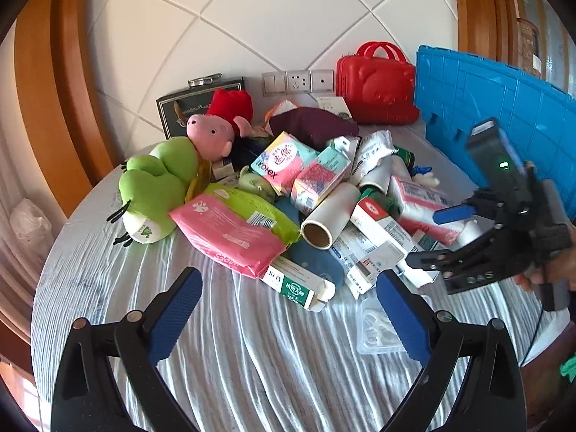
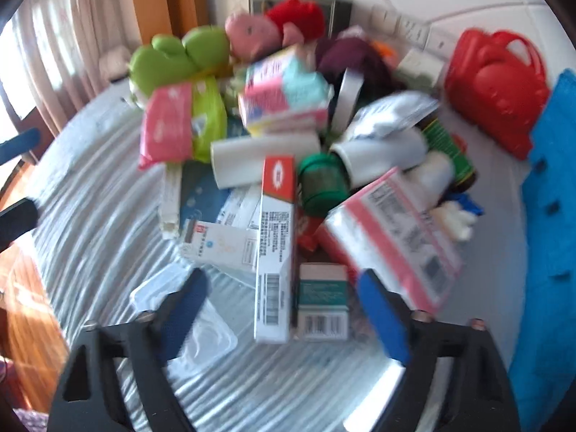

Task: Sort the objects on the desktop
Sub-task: 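Grasp a red-and-white medicine box with the right tool while the left tool grasps a white medicine box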

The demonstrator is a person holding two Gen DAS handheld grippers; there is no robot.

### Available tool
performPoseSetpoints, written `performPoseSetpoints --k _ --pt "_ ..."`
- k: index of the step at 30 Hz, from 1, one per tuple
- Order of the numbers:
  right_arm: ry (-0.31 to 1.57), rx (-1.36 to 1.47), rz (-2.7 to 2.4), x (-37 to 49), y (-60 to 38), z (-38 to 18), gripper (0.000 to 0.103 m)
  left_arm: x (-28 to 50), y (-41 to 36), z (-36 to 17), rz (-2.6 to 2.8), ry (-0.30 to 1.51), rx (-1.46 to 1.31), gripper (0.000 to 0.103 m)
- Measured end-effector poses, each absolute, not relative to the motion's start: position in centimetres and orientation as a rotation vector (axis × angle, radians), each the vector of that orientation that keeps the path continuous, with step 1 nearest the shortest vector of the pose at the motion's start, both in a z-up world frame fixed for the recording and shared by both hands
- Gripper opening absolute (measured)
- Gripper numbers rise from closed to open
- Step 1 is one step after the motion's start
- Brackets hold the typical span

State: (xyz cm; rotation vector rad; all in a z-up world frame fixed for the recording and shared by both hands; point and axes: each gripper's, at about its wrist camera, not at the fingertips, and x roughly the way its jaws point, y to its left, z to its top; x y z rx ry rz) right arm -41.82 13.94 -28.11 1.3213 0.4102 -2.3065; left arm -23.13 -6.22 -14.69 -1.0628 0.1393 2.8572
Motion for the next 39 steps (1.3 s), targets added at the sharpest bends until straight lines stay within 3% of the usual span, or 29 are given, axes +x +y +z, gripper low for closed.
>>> performPoseSetpoints --k 2,3,4,6,9,11,13,15,16,18,21,27,28,30,31,34,39 --pt "0.472 1.359 -2.298 -42.8 13.5 -29.5 0.079 -23.5 -6.7 -15.0 2.826 0.122 -1.079 0.099" --pt "0.487 1.37 -2.294 -43.3 13.3 -30.2 0.075 -23.7 -6.9 -15.1 2.803 0.118 -1.078 0.099" --pt "0.493 1.376 -2.291 -43.6 13.2 -30.6 0.064 -24.0 -7.0 -15.3 2.77 0.121 -1.076 0.099" --pt "0.535 1.372 -2.291 -43.9 12.8 -30.9 0.064 -24.8 -6.7 -15.8 2.679 0.137 -1.067 0.099" --pt "0.576 1.385 -2.288 -44.5 12.2 -30.9 0.053 -26.5 -5.1 -16.8 2.541 0.236 -1.007 0.099" --pt "0.549 1.407 -2.29 -44.9 12.5 -30.6 0.045 -28.2 -3.7 -17.9 2.424 0.289 -0.985 0.099" --pt "0.462 1.437 -2.283 -45.3 13.2 -30.3 0.045 -30.0 -2.1 -19.2 2.327 0.322 -1.007 0.098" --pt "0.436 1.452 -2.282 -45.4 13.5 -30.1 0.045 -31.3 -1.1 -20.2 2.269 0.323 -1.046 0.082" --pt "0.445 1.454 -2.281 -45.4 13.4 -30.1 0.044 -31.8 -0.7 -20.8 2.254 0.32 -1.068 0.08" --pt "0.461 1.454 -2.288 -45.3 13.5 -30.0 0.043 -32.4 -0.5 -21.7 2.256 0.294 -1.109 0.059" --pt "0.4 1.459 -2.295 -45.3 14.3 -29.7 0.043 -33.0 -0.6 -22.6 2.247 0.2 -1.161 0.04" --pt "0.473 1.473 -2.301 -45.7 13.4 -29.7 0.043 -32.1 -0.1 -22.8 2.249 0.247 -1.134 0.035" --pt "0.519 1.468 -2.305 -45.6 12.6 -30.2 0.042 -32.0 -0.3 -22.6 2.254 0.251 -1.136 0.031" --pt "0.554 1.459 -2.306 -45.3 12.2 -30.1 0.03 -31.8 -1.1 -21.8 2.263 0.234 -1.129 0.008" --pt "0.509 1.462 -2.294 -45.1 12.3 -29.8 0.022 -31.6 -1.5 -21.3 2.278 0.248 -1.126 0.007" --pt "0.382 1.439 -2.315 -44.6 13.4 -28.0 0.022 -31.4 -2.1 -21.2 2.284 0.266 -1.137 0.007" --pt "0.326 1.511 -2.315 -44.5 13.9 -28.6 0.024 -31.2 -1.8 -21.3 2.28 0.233 -1.136 0.008"
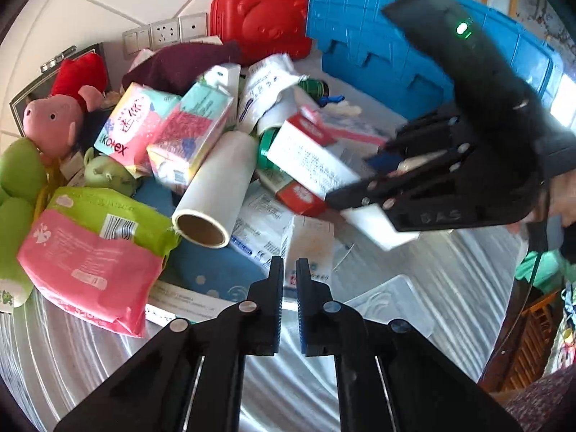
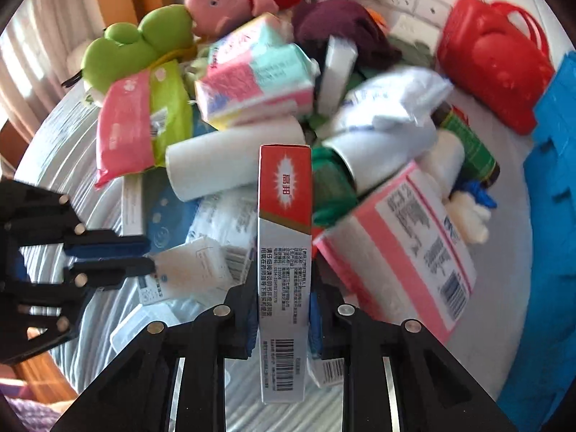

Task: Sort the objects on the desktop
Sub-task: 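Grasp a red-and-white medicine box with the right tool while the left tool grasps a white medicine box, then carry both medicine boxes over the blue crate and release them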

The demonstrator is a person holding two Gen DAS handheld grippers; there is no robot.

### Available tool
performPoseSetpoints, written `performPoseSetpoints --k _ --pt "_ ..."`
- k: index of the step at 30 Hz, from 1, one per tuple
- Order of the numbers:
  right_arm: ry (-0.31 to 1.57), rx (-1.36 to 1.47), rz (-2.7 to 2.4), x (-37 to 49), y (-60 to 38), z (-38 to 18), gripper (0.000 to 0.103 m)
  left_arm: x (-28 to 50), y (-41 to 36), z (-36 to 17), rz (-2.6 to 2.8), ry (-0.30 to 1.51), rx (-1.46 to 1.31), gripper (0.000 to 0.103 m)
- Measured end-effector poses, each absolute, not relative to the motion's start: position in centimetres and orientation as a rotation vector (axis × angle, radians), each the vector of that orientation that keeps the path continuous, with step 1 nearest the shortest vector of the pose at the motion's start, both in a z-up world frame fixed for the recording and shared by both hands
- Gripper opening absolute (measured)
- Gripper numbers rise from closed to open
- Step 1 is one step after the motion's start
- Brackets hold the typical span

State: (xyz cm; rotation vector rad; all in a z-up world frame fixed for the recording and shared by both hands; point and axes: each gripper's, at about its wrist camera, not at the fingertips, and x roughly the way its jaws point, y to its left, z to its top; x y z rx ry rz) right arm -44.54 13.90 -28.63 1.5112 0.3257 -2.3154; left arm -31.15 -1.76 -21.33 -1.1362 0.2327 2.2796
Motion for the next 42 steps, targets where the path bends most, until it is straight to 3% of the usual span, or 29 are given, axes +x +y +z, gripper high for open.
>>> performPoseSetpoints --k 1,2,3,5,6,13,14,15,16,23,26,31,42 --pt "0.295 1.527 -2.307 -43.9 14.3 -28.6 0.024 -31.1 -1.6 -21.2 2.273 0.232 -1.138 0.01" --pt "0.267 1.531 -2.31 -43.8 14.6 -28.6 0.027 -30.9 -1.5 -21.3 2.267 0.235 -1.139 0.022" --pt "0.25 1.527 -2.32 -43.6 14.8 -28.5 0.028 -31.0 -1.3 -21.4 2.267 0.239 -1.14 0.045" --pt "0.248 1.532 -2.314 -43.9 15.0 -28.5 0.031 -31.1 -1.2 -21.4 2.266 0.219 -1.135 0.069" --pt "0.248 1.536 -2.312 -43.9 15.0 -28.6 0.032 -31.0 -1.2 -21.4 2.262 0.206 -1.131 0.074" --pt "0.34 1.522 -2.296 -43.8 14.7 -29.4 0.034 -32.1 0.5 -23.2 2.281 0.346 -1.177 0.075" --pt "0.372 1.524 -2.295 -44.0 14.3 -29.5 0.035 -32.3 0.5 -23.7 2.272 0.344 -1.202 0.066" --pt "0.392 1.529 -2.292 -44.1 14.1 -29.6 0.035 -32.5 0.4 -24.0 2.27 0.33 -1.221 0.044" --pt "0.4 1.529 -2.292 -44.2 14.0 -29.6 0.035 -32.7 0.1 -24.2 2.275 0.313 -1.244 0.034" --pt "0.597 1.499 -2.308 -44.4 11.7 -30.6 0.036 -32.4 -0.9 -23.8 2.29 0.329 -1.247 0.032" --pt "0.684 1.485 -2.296 -43.9 10.6 -30.7 0.023 -32.1 -1.9 -22.4 2.328 0.303 -1.22 0.031" --pt "0.28 1.439 -2.357 -42.7 13.8 -26.6 0.022 -31.6 -3.5 -19.7 2.381 0.304 -1.155 0.031" --pt "-0.106 1.107 -2.64 -38.0 21.0 -11.4 0.023 -30.3 -0.5 -9.0 2.409 0.347 -0.825 0.032"
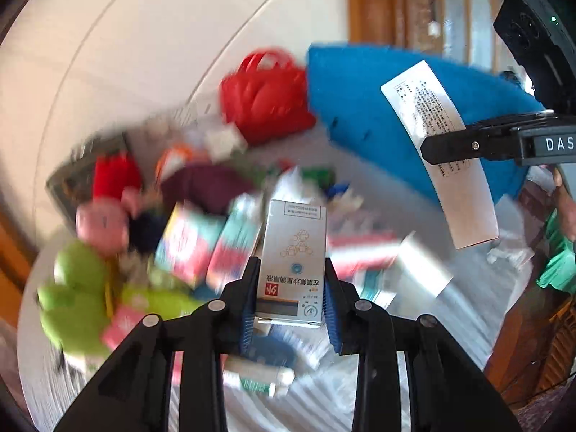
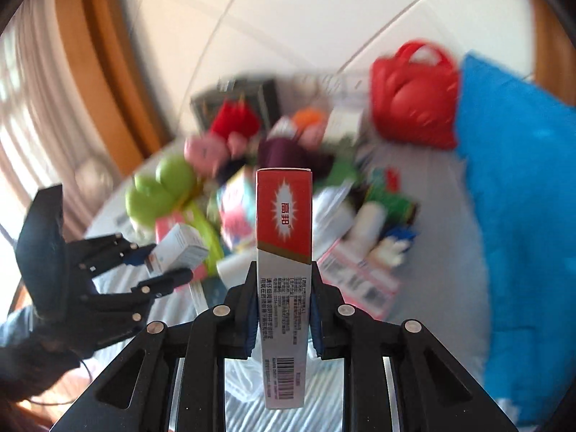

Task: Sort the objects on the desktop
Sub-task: 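Carry both medicine boxes over the blue crate and release them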

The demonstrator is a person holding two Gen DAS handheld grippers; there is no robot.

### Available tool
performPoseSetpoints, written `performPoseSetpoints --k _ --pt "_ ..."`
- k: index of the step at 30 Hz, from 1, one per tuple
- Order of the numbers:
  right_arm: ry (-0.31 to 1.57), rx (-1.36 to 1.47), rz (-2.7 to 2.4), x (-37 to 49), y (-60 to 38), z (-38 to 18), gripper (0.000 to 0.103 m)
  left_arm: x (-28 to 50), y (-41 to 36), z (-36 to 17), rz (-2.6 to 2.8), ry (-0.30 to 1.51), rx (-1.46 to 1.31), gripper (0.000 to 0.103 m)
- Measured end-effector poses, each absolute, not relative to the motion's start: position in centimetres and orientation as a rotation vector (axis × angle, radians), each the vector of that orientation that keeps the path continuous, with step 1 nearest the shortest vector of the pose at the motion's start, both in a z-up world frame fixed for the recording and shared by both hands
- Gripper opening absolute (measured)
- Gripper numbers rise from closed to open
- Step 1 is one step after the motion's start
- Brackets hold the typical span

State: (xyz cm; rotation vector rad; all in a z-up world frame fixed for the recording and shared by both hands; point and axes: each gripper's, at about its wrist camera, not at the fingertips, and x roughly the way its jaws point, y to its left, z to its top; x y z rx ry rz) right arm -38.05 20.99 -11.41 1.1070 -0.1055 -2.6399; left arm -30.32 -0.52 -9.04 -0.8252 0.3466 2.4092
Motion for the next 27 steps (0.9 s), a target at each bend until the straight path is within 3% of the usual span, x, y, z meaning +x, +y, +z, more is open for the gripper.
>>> performPoseSetpoints --k 9,15,20,27 --pt "-0.222 0.731 -2.98 -29.3 31.1 1.9 0.023 -28.7 12.4 2.6 2.282 0.409 -0.451 0.032" --pt "-0.234 0.567 -3.202 -25.6 41.1 7.3 0.023 -28.5 25.1 7.6 2.226 0.375 -0.341 0.032" --pt "-0.202 0.566 -3.309 -25.6 48.2 8.6 0.023 -28.9 35.4 8.8 2.216 0.391 -0.338 0.032" --pt "-0.277 0.648 -3.331 -27.4 56.5 7.7 0.024 -29.6 43.8 9.4 2.281 0.449 -0.367 0.035"
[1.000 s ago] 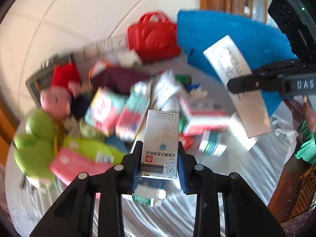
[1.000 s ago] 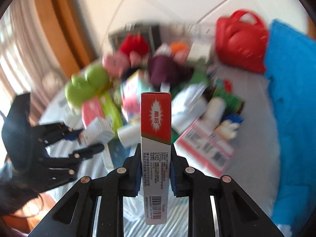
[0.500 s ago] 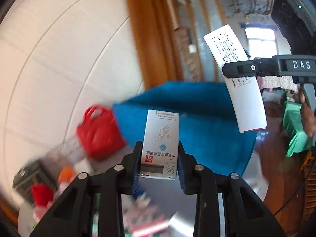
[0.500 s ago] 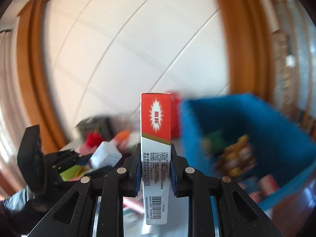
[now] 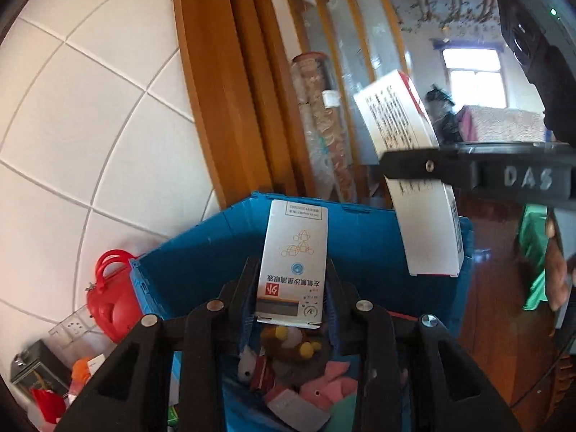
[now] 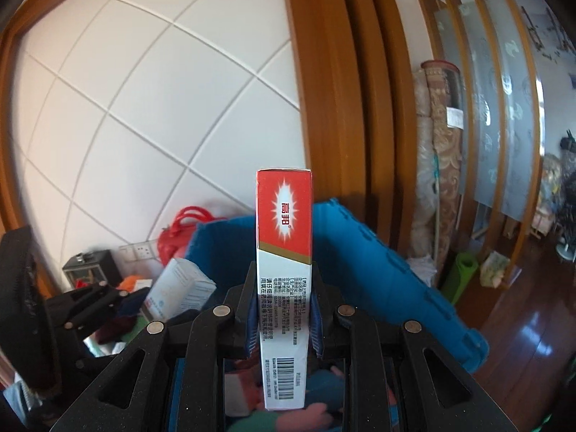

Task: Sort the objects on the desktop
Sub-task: 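Carry both medicine boxes over the blue crate and release them, then move both open tools back to the pile on the table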

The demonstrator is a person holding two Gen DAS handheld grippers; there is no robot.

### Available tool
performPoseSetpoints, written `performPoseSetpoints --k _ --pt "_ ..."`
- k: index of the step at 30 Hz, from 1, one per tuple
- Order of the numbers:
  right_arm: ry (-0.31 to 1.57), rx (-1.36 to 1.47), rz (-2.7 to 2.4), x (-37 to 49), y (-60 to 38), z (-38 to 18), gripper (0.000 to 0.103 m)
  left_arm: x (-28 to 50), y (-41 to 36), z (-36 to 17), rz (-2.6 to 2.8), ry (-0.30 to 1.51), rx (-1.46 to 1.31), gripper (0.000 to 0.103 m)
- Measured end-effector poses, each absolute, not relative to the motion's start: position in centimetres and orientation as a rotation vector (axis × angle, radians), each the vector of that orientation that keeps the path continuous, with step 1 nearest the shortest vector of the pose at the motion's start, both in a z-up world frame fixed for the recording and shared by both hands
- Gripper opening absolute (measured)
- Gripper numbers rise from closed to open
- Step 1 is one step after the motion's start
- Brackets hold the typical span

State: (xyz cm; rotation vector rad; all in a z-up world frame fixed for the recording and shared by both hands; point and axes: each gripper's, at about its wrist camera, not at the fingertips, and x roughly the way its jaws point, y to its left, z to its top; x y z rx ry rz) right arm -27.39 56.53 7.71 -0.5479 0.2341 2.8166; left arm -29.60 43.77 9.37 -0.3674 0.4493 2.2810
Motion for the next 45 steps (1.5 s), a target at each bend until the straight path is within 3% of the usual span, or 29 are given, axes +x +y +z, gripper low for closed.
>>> performPoseSetpoints --k 1,3,4,5,10,14,31,39,45 --pt "0.236 -0.579 2.798 -28.2 57.6 7.4 0.025 -29.7 44.4 9.4 2.309 0.458 -0.368 0.041" --pt "0.244 -0.602 2.755 -29.0 59.2 6.8 0.048 -29.7 44.9 9.3 2.366 0.465 -0.365 0.077" --pt "0.255 -0.589 2.733 -29.1 60.0 6.5 0.073 -29.7 45.0 9.4 2.401 0.463 -0.352 0.082" --pt "0.261 -0.567 2.714 -28.9 60.6 6.4 0.081 -29.5 44.9 9.3 2.427 0.461 -0.332 0.083" --pt "0.262 -0.504 2.731 -27.4 60.8 6.2 0.083 -29.7 44.6 9.3 2.48 0.482 -0.331 0.083" --pt "0.245 -0.414 2.759 -25.2 59.3 6.3 0.101 -29.4 44.3 9.3 2.522 0.47 -0.349 0.084" --pt "0.093 -0.342 2.865 -22.6 51.4 5.4 0.103 -27.2 34.2 7.3 2.701 0.346 -0.372 0.084" --pt "0.077 -0.388 2.948 -24.5 44.8 5.0 0.103 -27.3 24.3 5.5 2.795 0.311 -0.447 0.084" --pt "0.06 -0.478 3.016 -26.0 38.5 3.0 0.103 -26.7 15.5 3.3 2.848 0.387 -0.468 0.085"
